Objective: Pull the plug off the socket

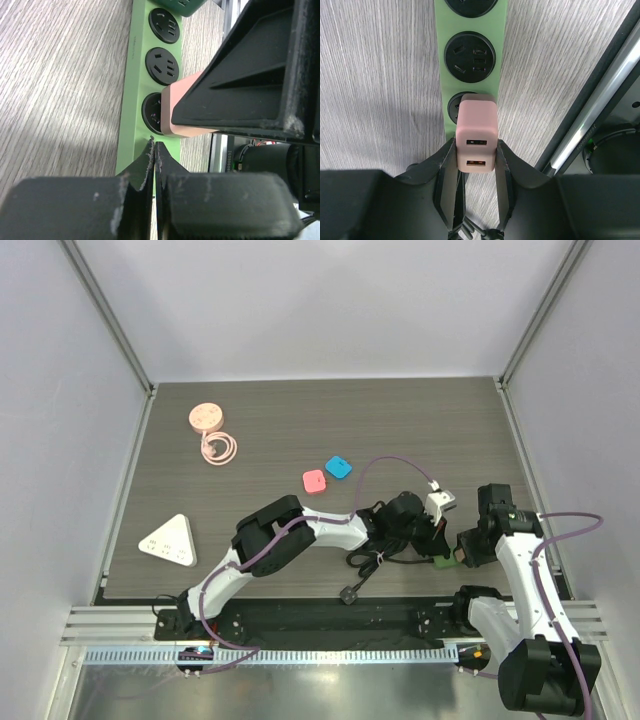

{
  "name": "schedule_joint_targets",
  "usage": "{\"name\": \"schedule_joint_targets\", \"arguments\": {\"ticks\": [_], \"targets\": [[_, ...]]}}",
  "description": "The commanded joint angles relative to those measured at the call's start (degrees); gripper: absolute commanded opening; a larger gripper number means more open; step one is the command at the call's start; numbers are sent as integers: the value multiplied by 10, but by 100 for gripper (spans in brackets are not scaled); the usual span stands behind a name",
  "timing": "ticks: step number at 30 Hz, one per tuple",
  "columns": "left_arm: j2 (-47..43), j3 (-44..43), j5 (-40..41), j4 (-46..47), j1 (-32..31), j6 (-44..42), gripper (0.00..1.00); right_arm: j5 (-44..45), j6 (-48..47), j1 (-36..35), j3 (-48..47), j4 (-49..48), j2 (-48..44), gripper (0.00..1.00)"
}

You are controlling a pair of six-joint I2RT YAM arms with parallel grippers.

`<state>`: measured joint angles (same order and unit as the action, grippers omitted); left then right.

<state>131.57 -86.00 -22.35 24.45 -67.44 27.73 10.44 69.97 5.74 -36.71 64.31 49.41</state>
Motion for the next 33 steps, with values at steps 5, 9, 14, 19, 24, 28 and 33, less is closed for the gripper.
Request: {"name": "schedule_joint_targets", "arguments": {"ticks": [5,9,14,19,24,28,33], "targets": [[45,-51,41,-84,-10,15,0,-19,-3,0,-10,-14,-5,1],[53,-65,84,-147,-27,-15,0,-21,3,0,-19,-13,3,1],[80,-70,75,-155,-28,-15,0,-22,13,0,-43,-11,9,1],[81,-38,68,-117,-35,-14,0,-16,14,0,-42,-15,15,1],[86,-13,78,-85,-37,-7,0,-5,7,0,-83,-20,17,1],[96,-11,84,-73,-40,-9,0,27,3,0,-149,5,18,1],[99,-15,90,-74,-42,-13,0,24,8,0,-165,25,25,1]]}}
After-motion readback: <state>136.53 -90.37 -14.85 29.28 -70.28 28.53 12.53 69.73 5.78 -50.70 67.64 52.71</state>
